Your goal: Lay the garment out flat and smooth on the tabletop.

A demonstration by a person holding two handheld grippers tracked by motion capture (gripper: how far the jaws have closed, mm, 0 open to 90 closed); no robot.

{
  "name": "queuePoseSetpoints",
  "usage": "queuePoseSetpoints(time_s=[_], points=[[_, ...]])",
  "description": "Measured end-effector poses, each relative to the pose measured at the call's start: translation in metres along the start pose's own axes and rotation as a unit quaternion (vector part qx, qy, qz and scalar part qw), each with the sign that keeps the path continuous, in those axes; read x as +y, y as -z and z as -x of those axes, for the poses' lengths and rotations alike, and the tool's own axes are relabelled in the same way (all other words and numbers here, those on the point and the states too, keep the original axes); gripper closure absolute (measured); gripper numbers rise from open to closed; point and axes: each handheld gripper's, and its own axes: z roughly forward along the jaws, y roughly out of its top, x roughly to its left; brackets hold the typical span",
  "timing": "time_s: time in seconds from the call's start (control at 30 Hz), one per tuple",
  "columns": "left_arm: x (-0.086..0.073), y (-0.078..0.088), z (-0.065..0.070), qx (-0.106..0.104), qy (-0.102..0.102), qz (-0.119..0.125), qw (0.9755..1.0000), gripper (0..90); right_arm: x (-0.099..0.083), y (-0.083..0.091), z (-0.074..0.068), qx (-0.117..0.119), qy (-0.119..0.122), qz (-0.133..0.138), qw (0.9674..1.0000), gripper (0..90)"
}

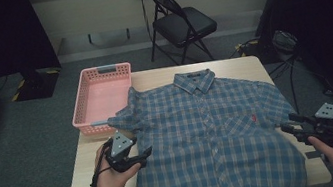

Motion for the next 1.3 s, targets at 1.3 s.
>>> queuePoseSetpoints(time_s=[1.3], points=[[-0.025,-0.045,-0.012,-0.074,0.014,-0.008,0.9971,18.3,-0.055,-0.115,-0.011,0.046,0.039,-0.129,0.9898,14.8]])
